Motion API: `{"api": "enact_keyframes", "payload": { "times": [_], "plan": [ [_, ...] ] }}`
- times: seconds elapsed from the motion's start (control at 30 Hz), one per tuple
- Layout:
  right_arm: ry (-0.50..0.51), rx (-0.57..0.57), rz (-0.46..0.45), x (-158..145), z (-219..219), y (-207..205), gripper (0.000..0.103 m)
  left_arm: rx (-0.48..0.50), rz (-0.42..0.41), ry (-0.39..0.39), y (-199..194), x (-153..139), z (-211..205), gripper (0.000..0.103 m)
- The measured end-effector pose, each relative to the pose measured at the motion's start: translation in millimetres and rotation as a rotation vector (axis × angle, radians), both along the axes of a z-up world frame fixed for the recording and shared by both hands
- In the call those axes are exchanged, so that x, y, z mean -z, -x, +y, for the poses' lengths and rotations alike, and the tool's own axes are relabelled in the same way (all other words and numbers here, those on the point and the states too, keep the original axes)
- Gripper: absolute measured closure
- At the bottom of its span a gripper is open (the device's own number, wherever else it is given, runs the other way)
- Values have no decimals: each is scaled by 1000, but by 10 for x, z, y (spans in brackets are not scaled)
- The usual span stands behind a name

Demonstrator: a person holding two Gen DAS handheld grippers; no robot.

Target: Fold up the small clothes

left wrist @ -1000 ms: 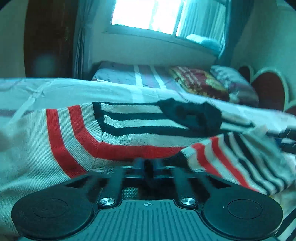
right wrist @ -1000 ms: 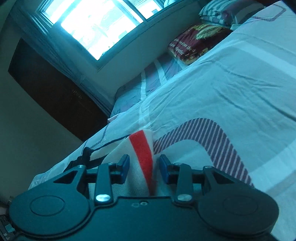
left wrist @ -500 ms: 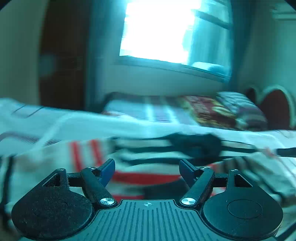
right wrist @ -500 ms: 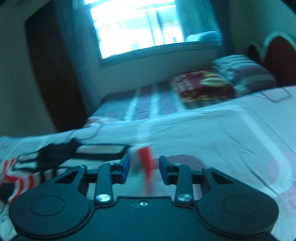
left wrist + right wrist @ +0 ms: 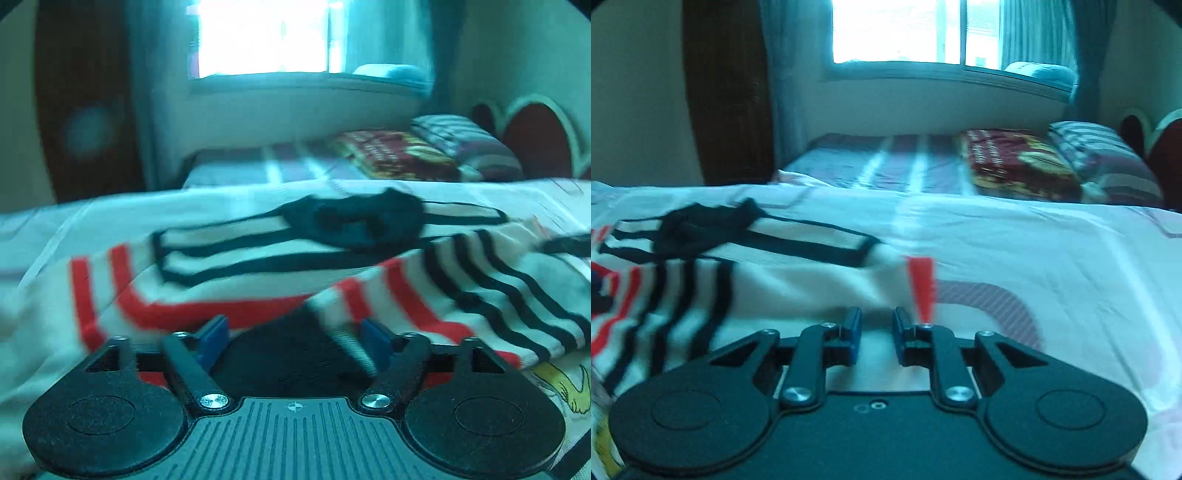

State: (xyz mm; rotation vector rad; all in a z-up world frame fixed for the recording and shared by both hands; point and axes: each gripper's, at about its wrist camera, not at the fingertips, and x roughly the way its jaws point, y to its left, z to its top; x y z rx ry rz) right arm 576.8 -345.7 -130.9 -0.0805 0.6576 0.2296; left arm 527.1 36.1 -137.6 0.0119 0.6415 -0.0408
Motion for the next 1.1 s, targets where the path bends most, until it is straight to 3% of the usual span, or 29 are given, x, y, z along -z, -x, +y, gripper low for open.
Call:
{"api": "enact_keyframes", "payload": {
  "times": [0.03,0.13,0.2,0.23,0.33,0.4,0.47,0.53,0.6,0.63,0.73,0.8,0.87,1.0,1.1],
  "plan": [
    [-6,-3,-23,-58,35,101,73,-19,-14,-2,37,-46,14,23],
    [-4,-100,-71,-116,259,481,73,14,-59,-2,157,-143,-77,23],
    [33,-179,-74,-20,425,708,73,41,-7,-59,147,-41,-197,22],
    [83,-210,-49,99,503,795,73,44,14,-70,132,43,-205,16],
    [103,-154,-51,135,525,920,73,-18,-5,-30,287,-78,-26,13],
    [23,-113,-87,-41,441,1054,71,-64,-89,-10,593,-210,205,13],
    [-68,-63,-104,-148,306,1195,71,-130,-105,96,914,-244,624,13],
    [-137,-14,-89,-175,159,1293,70,-269,-121,199,1250,-204,1148,14],
    [-170,40,-59,-163,22,1390,70,-438,-151,268,1580,-127,1708,26],
    [-178,57,-45,-165,-40,1400,69,-545,-145,305,1721,-74,1989,39],
    [-185,85,-7,-141,-121,1503,68,-764,-149,602,2037,174,2813,40],
    [-186,93,3,-157,-132,1554,68,-811,-218,749,2151,290,3150,40],
    [-185,94,3,-181,-106,1581,68,-847,-262,833,2175,351,3375,40],
    [-198,85,-7,-261,-44,1573,68,-885,-313,909,2112,418,3644,40],
    [-199,75,-26,-313,-17,1558,67,-888,-335,925,2040,435,3727,40]
  ]
}}
